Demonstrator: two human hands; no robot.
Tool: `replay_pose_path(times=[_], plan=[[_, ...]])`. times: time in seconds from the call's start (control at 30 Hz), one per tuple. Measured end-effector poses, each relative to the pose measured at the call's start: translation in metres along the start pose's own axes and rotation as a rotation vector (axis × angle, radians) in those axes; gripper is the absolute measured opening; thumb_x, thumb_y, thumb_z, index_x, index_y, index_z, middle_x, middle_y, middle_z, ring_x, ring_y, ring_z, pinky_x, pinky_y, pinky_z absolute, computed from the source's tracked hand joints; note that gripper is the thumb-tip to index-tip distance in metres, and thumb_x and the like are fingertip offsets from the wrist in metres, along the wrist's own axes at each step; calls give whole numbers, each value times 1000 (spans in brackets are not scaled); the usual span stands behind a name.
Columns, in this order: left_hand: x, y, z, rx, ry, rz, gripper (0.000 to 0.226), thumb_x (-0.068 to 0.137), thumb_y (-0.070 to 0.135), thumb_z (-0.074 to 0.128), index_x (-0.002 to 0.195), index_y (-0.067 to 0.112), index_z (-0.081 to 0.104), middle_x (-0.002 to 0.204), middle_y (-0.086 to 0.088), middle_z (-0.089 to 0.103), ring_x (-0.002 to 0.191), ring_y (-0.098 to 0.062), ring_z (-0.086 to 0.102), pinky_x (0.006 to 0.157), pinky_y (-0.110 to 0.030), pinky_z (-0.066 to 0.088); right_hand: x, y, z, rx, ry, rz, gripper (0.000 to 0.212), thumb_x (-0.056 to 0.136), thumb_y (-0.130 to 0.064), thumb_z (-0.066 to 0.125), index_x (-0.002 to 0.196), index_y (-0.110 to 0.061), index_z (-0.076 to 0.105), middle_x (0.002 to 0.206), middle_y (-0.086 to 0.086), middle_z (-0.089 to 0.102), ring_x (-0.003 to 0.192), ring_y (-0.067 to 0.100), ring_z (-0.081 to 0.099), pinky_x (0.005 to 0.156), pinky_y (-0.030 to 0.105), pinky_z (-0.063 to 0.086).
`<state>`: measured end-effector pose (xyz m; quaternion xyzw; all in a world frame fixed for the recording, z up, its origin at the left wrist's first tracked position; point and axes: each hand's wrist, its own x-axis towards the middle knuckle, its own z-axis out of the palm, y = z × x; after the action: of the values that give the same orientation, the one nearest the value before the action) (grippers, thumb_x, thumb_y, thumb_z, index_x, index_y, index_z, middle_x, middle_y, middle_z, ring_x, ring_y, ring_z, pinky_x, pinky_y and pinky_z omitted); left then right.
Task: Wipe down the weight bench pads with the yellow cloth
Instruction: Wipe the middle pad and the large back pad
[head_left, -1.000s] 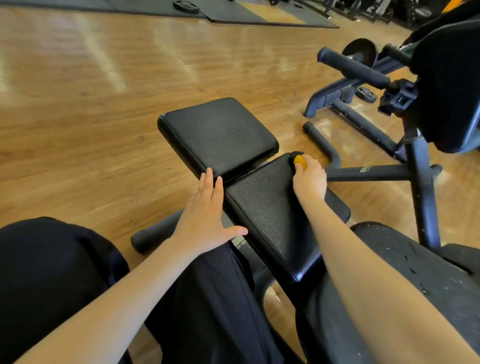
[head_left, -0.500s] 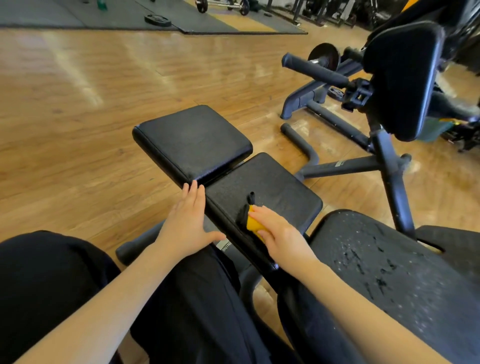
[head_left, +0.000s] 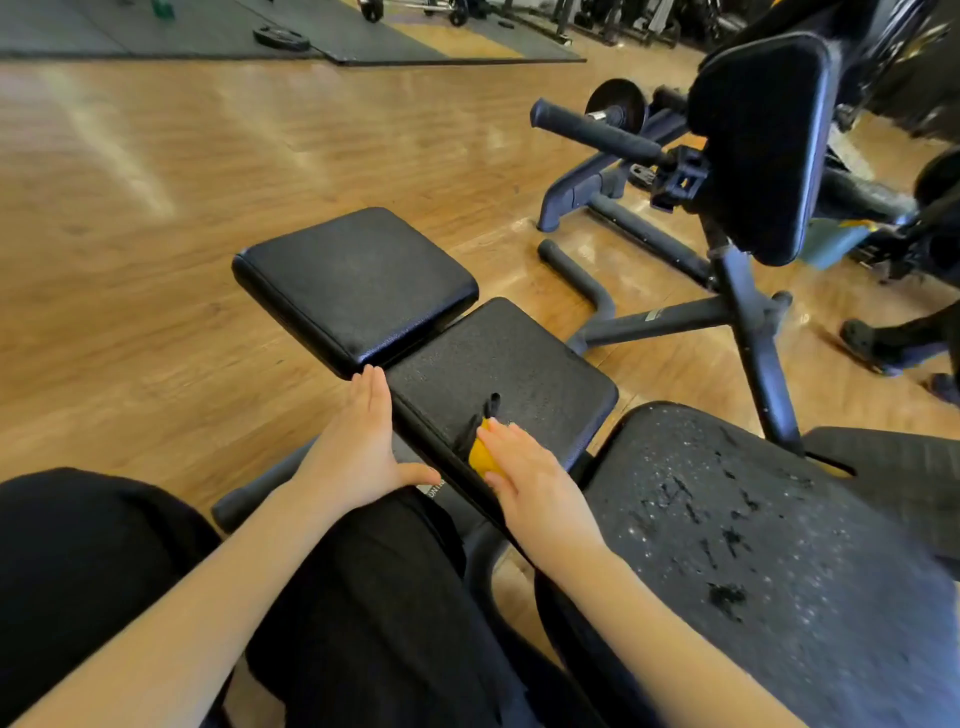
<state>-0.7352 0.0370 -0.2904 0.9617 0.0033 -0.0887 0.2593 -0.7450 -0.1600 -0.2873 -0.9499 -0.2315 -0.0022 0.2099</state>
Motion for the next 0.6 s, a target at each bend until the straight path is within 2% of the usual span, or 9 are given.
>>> replay_pose_path(times=[0.07,0.17,0.27,0.4,0.47,0.53,0.6], plan=[[-1,1,1,26,4,-3,132,67,64,68,144,3,-20,155,-12,-19,144,-24,-14,118,-36,5,7,22,-9,37,46,146,46,95,-15,45,139,-19,35,149,-4,32,141,16,20,110,17,9],[-1,3,1,69,32,-4,125,70,68,60,146,2,-15,156,-12,-18,144,-25,-15,118,-38,5,33,34,-19,18,99,342,42,97,-15,40,139,-15,35,150,0,30,141,21,18,113,30,15],[-2,12,4,179,82,73,118,72,71,55,147,2,-5,156,-14,-13,144,-28,-14,118,-43,6,38,13,-11,-137,58,264,44,98,-18,37,140,-12,31,151,2,28,140,23,19,113,35,15],[-1,27,10,312,37,146,112,76,75,41,148,4,-8,156,-12,-15,143,-28,-17,117,-46,2,7,-10,-2,-2,24,70,48,95,-17,46,140,-12,33,150,2,31,142,20,18,117,35,15],[-1,29,11,350,26,172,107,79,75,35,148,5,-8,156,-11,-15,143,-28,-18,116,-47,0,-4,-2,-2,26,10,28,48,94,-16,47,140,-15,33,150,-1,30,142,16,17,116,30,12],[-1,29,13,357,16,195,103,80,74,32,148,7,-6,157,-10,-13,143,-27,-19,115,-48,-2,1,18,-4,50,27,50,47,94,-15,46,140,-17,34,150,-2,31,142,15,17,112,21,7],[-2,29,16,372,11,228,102,80,75,30,149,8,-2,157,-9,-10,143,-27,-18,115,-50,-3,20,45,-7,68,98,169,45,94,-14,46,138,-15,37,148,1,34,141,18,21,111,19,7]])
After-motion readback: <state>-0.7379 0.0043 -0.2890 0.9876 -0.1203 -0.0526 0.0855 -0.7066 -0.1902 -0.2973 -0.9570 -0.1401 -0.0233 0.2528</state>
